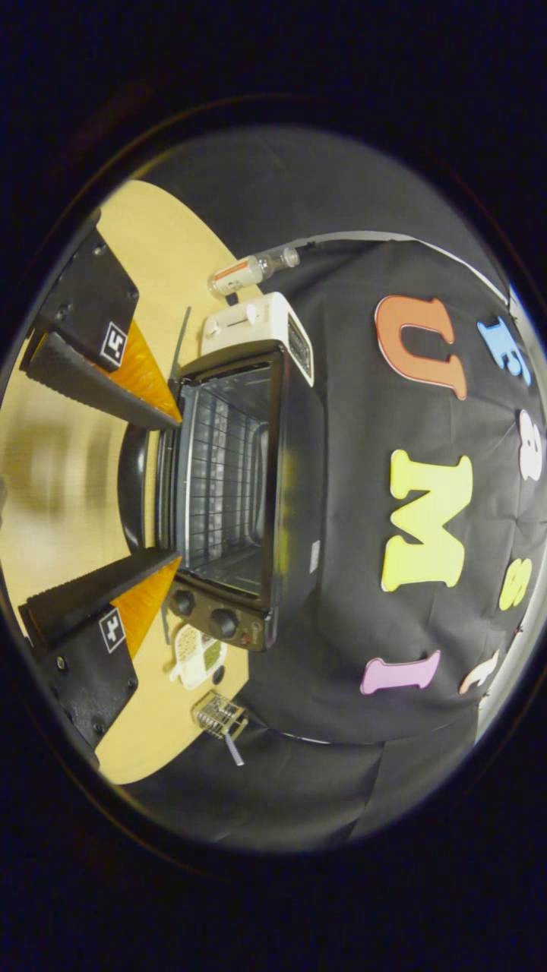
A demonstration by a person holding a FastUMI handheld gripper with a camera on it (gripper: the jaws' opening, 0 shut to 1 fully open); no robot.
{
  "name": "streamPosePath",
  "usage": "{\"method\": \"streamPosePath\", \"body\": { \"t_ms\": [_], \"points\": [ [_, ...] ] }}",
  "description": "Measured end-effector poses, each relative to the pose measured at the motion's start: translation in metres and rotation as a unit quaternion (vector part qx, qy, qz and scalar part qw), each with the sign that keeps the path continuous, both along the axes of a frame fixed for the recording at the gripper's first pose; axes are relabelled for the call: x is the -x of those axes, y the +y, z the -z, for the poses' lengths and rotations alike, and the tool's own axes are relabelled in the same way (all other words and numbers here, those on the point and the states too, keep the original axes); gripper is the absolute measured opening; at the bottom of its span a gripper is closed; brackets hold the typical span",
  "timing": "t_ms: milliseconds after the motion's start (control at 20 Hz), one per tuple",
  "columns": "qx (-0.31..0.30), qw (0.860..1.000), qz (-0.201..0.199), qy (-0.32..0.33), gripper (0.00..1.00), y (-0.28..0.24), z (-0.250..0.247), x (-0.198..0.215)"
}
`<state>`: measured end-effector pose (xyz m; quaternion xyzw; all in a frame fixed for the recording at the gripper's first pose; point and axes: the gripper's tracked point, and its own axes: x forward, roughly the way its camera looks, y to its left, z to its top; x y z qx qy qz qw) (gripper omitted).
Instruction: Open the toaster oven, put the food inside, and close the toaster oven door.
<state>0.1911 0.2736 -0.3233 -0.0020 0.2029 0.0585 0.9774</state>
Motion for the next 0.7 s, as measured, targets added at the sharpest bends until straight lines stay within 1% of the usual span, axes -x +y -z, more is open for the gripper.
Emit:
{"method": "streamPosePath", "body": {
  "t_ms": [50, 100, 200, 350, 550, 600, 700],
  "points": [
    [-0.014, 1.000, 0.002, 0.007, 1.00, 0.000, 0.007, 0.006],
    [-0.015, 1.000, 0.000, 0.009, 1.00, -0.001, 0.011, 0.008],
    [0.000, 1.000, -0.002, 0.023, 1.00, -0.004, 0.022, 0.016],
    [0.000, 0.999, 0.002, 0.045, 1.00, -0.005, 0.042, 0.028],
    [0.000, 0.998, 0.006, 0.059, 1.00, -0.006, 0.063, 0.036],
    [0.002, 0.998, 0.005, 0.067, 0.99, -0.006, 0.070, 0.038],
    [0.003, 0.994, 0.002, 0.106, 1.00, -0.008, 0.091, 0.044]
  ]
}}
